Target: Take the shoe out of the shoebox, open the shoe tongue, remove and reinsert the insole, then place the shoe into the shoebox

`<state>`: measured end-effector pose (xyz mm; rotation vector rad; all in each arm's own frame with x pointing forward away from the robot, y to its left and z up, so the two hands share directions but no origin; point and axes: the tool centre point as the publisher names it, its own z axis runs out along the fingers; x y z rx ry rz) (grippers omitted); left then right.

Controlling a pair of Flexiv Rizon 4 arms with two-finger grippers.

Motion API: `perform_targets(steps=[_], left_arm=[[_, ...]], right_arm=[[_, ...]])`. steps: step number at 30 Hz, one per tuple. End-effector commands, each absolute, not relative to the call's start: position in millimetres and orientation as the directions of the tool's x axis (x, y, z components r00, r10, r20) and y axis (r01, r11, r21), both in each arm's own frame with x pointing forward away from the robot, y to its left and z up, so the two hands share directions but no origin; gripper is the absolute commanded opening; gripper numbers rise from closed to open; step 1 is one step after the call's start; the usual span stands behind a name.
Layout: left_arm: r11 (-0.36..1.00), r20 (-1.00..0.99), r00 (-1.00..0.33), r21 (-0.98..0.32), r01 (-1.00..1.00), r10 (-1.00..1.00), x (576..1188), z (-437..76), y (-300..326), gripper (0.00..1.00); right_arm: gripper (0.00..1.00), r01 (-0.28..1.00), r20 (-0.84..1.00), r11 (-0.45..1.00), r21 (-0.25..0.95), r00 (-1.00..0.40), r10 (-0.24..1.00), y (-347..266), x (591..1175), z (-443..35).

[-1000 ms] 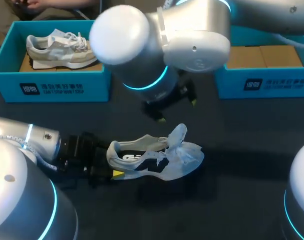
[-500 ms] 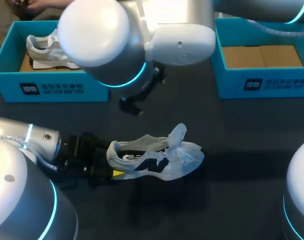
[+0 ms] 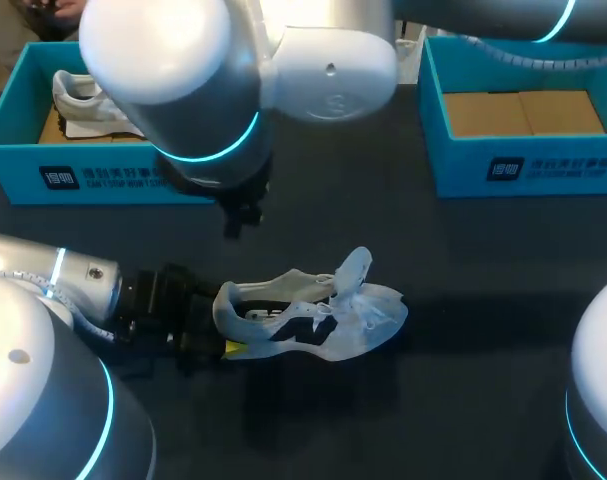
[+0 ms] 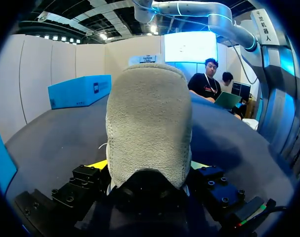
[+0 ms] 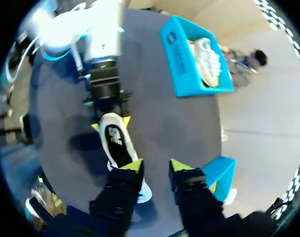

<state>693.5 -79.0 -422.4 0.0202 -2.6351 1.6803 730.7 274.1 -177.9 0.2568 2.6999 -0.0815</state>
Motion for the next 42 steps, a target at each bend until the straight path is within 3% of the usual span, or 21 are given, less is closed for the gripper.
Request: perform_targets(steps=[1,19,30,42], left_arm=[[0.425,0.021,-1.0,-0.905,-0.02,-0.001,693.6,-423.2,-80.0,0.0],[0.425,0.021,-1.0,-0.905,-0.02,-0.001,693.6,-423.2,-80.0,0.0],[0.425,0.021,-1.0,-0.905,-0.02,-0.001,693.6,-423.2,-80.0,0.0],[0.425,0.021,-1.0,-0.905,-0.02,-0.001,693.6,-423.2,-80.0,0.0]], right_arm=[[0.0,0.0,-0.269,0.999,-0.042,-0.963,-0.011,269.2,735.2,-195.4],[0.0,0.09,-0.072,0.996,0.011,-0.993,0.091,257.3,719.9,-294.5],[0.0,0.073,0.047,0.997,-0.004,-0.996,0.073,256.8,711.4,-348.3],[0.0,0.103,0.089,0.994,-0.026,-0.99,0.105,250.7,710.7,-379.0]])
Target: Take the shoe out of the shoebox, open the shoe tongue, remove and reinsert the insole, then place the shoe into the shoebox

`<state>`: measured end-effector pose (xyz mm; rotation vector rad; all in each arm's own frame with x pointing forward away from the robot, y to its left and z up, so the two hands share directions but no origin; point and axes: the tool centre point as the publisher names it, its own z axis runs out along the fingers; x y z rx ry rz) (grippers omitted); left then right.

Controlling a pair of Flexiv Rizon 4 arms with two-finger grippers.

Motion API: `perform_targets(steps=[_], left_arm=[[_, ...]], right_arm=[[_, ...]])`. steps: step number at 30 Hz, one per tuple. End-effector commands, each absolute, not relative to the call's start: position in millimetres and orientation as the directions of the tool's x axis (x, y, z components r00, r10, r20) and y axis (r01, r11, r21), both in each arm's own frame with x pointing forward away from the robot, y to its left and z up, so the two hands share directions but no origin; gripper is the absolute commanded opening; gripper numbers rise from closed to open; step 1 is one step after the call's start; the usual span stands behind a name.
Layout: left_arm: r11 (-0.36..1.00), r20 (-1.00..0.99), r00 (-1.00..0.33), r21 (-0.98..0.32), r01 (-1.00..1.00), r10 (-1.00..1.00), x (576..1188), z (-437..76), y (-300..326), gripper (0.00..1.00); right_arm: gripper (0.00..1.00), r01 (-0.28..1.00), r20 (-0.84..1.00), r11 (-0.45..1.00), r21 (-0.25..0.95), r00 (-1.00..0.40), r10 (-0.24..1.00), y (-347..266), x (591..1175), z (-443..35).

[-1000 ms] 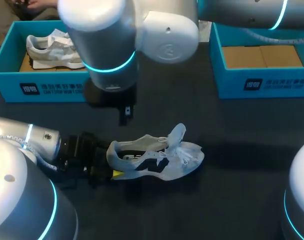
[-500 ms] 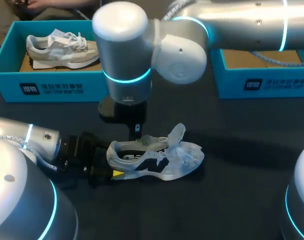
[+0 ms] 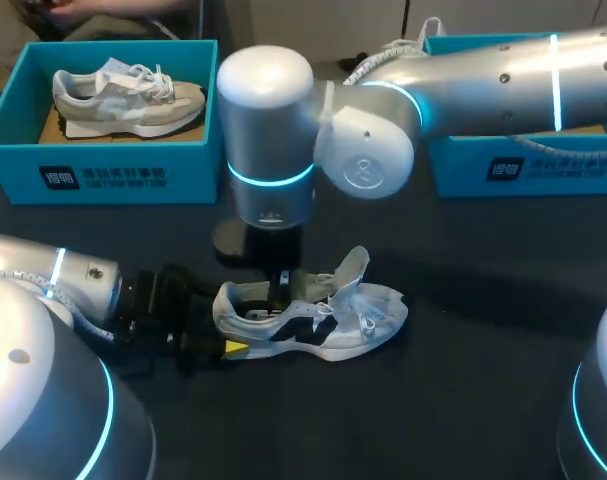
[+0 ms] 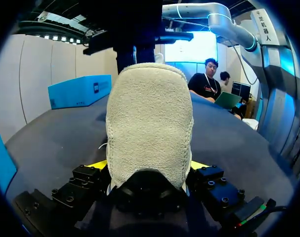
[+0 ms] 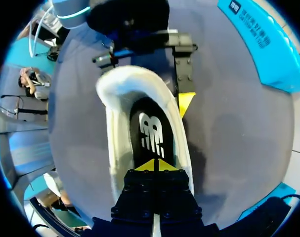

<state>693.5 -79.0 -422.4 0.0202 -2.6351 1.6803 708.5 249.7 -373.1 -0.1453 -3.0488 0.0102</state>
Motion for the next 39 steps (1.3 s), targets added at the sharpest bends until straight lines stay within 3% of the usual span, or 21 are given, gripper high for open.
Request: perform_targets(steps=[1,2,3,5,11,13,18,22,27,32,36,39], left_arm=[[0.425,0.021,-1.0,-0.905,-0.02,-0.001,693.6,-423.2,-80.0,0.0],[0.425,0.021,-1.0,-0.905,-0.02,-0.001,693.6,-423.2,-80.0,0.0],[0.425,0.021,-1.0,-0.905,-0.02,-0.001,693.6,-423.2,-80.0,0.0],[0.425,0.021,-1.0,-0.905,-0.02,-0.001,693.6,-423.2,-80.0,0.0],[0.425,0.021,-1.0,-0.905,-0.02,-0.001,693.6,-423.2,-80.0,0.0],[0.425,0.021,-1.0,-0.905,-0.02,-0.001,693.6,-423.2,-80.0,0.0],[0.425,0.021,-1.0,-0.905,-0.02,-0.001,693.6,-423.2,-80.0,0.0],[0.425,0.021,-1.0,-0.905,-0.02,-0.001,693.6,-423.2,-80.0,0.0],[0.425,0.021,-1.0,-0.905,-0.02,-0.001,693.6,-423.2,-80.0,0.0],[0.425,0.021,-1.0,-0.905,-0.02,-0.001,693.6,-423.2,-80.0,0.0],[0.425,0.021,-1.0,-0.905,-0.02,-0.001,693.6,-423.2,-80.0,0.0],[0.425,0.021,-1.0,-0.905,-0.02,-0.001,693.6,-423.2,-80.0,0.0]], right_arm=[[0.0,0.117,0.086,0.993,-0.024,-0.989,0.119,249.2,711.0,-378.9],[0.01,0.119,0.084,0.993,-0.026,-0.989,0.121,247.9,711.5,-379.0],[0.22,0.124,0.083,0.992,-0.025,-0.989,0.125,246.6,711.8,-379.4],[0.43,0.138,0.077,0.99,-0.022,-0.987,0.139,245.3,712.4,-379.9],[0.49,0.166,0.05,0.986,-0.009,-0.985,0.167,244.5,713.4,-380.5],[0.64,0.172,0.046,0.985,-0.005,-0.984,0.172,244.9,714.4,-380.7],[0.73,0.177,0.033,0.984,0.018,-0.984,0.176,250.8,716.7,-391.3],[0.69,0.189,0.032,0.982,0.029,-0.982,0.188,255.4,716.6,-401.2],[0.49,0.212,0.038,0.977,0.039,-0.977,0.21,258.3,713.4,-413.3],[0.35,0.225,0.056,0.974,0.036,-0.973,0.223,260.9,708.5,-420.1],[0.0,0.239,0.073,0.971,0.022,-0.969,0.237,261.1,702.3,-421.9],[0.0,0.247,0.082,0.969,0.01,-0.966,0.245,259.7,698.5,-421.5]])
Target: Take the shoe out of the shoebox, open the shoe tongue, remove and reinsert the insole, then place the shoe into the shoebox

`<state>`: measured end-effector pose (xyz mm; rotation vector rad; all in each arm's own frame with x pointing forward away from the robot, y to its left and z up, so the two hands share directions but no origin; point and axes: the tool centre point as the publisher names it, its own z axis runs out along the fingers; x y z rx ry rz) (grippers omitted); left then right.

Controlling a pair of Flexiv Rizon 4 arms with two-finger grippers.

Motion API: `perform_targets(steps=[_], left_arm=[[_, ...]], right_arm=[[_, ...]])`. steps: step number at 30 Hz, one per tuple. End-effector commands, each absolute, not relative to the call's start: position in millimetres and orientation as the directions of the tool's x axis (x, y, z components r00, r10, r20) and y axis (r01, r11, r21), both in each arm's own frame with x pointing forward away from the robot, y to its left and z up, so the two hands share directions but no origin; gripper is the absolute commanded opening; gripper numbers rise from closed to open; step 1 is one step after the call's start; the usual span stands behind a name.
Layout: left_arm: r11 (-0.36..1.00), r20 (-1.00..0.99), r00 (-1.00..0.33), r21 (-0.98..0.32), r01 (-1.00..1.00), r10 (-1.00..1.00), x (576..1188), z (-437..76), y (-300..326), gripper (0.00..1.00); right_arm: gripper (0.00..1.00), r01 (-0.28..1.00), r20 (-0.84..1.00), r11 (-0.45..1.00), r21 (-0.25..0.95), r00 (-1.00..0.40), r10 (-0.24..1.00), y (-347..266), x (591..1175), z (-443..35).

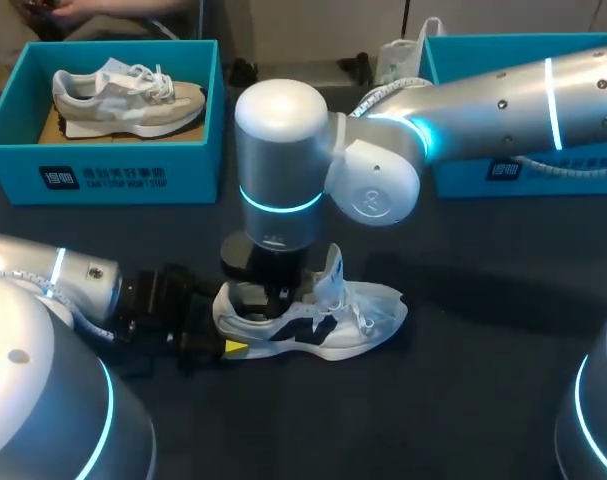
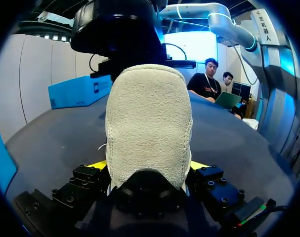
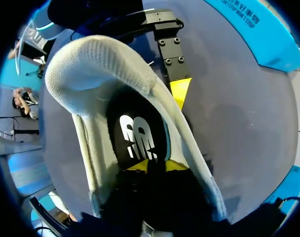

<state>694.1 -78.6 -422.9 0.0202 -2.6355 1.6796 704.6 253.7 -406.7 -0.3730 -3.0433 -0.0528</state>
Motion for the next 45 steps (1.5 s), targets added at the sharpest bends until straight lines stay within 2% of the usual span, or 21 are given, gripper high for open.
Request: perform_targets(steps=[1,11,21,35,45], left_arm=[[0.425,0.021,-1.0,-0.905,-0.02,-0.001,693.6,-423.2,-80.0,0.0],[0.425,0.021,-1.0,-0.905,-0.02,-0.001,693.6,-423.2,-80.0,0.0],[0.425,0.021,-1.0,-0.905,-0.02,-0.001,693.6,-423.2,-80.0,0.0],[0.425,0.021,-1.0,-0.905,-0.02,-0.001,693.6,-423.2,-80.0,0.0],[0.425,0.021,-1.0,-0.905,-0.02,-0.001,693.6,-423.2,-80.0,0.0]], right_arm=[[0.0,0.251,0.084,0.968,0.005,-0.965,0.25,258.9,697.5,-420.8],[0.0,0.288,0.06,0.958,-0.021,-0.956,0.288,247.9,695.6,-389.3],[0.0,0.243,0.083,0.969,-0.032,-0.966,0.245,242.6,693.3,-356.3],[0.0,0.263,0.032,0.962,-0.074,-0.964,0.266,226.3,697.9,-327.1],[0.0,0.256,0.007,0.967,0.012,-0.967,0.256,233.6,704.7,-304.7]])
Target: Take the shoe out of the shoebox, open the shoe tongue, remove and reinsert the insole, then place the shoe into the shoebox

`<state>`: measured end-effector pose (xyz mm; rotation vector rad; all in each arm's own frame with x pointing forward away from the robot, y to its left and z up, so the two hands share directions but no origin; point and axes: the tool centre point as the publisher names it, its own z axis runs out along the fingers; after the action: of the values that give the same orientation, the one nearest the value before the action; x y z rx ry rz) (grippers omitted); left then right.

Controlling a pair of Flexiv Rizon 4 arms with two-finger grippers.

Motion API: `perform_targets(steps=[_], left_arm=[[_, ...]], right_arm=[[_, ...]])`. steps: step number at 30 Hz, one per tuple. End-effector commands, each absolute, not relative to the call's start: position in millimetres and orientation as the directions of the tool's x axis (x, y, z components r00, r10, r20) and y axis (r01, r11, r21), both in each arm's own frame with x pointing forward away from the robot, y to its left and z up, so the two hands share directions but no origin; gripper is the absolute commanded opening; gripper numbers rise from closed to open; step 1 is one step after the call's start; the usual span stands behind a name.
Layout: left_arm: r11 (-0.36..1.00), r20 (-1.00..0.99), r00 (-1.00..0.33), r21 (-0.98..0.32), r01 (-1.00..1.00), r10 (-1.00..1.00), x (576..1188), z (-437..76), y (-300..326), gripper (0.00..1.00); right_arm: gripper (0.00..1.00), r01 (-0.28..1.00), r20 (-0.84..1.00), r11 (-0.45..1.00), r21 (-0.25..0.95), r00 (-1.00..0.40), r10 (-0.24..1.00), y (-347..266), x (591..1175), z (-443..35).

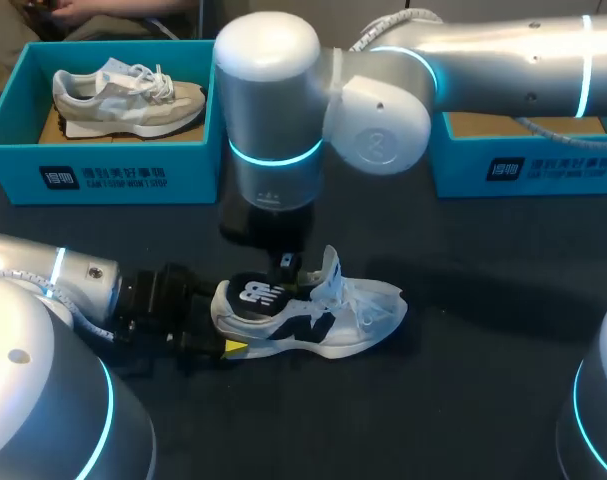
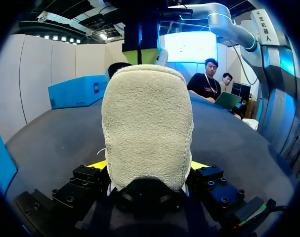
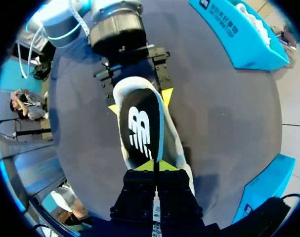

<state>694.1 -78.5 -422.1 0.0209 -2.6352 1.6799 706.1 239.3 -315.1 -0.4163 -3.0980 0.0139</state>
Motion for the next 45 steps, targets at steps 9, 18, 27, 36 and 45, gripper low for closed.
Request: perform_targets(steps=[9,18,27,36,45], left_arm=[[0.425,0.021,-1.0,-0.905,-0.02,-0.001,693.6,-423.2,-80.0,0.0],[0.425,0.021,-1.0,-0.905,-0.02,-0.001,693.6,-423.2,-80.0,0.0],[0.425,0.021,-1.0,-0.905,-0.02,-0.001,693.6,-423.2,-80.0,0.0],[0.425,0.021,-1.0,-0.905,-0.02,-0.001,693.6,-423.2,-80.0,0.0],[0.425,0.021,-1.0,-0.905,-0.02,-0.001,693.6,-423.2,-80.0,0.0]], right_arm=[[0.0,0.22,0.002,0.976,-0.001,-0.976,0.22,238.0,709.3,-291.3],[0.0,0.186,0.02,0.982,0.029,-0.982,0.186,255.7,714.8,-286.4],[0.0,0.155,0.045,0.986,0.064,-0.987,0.152,276.0,717.6,-290.8],[0.0,0.143,0.071,0.986,0.085,-0.988,0.137,283.6,718.7,-294.5],[0.42,0.221,0.188,0.968,0.117,-0.962,0.197,276.2,723.6,-285.5]])
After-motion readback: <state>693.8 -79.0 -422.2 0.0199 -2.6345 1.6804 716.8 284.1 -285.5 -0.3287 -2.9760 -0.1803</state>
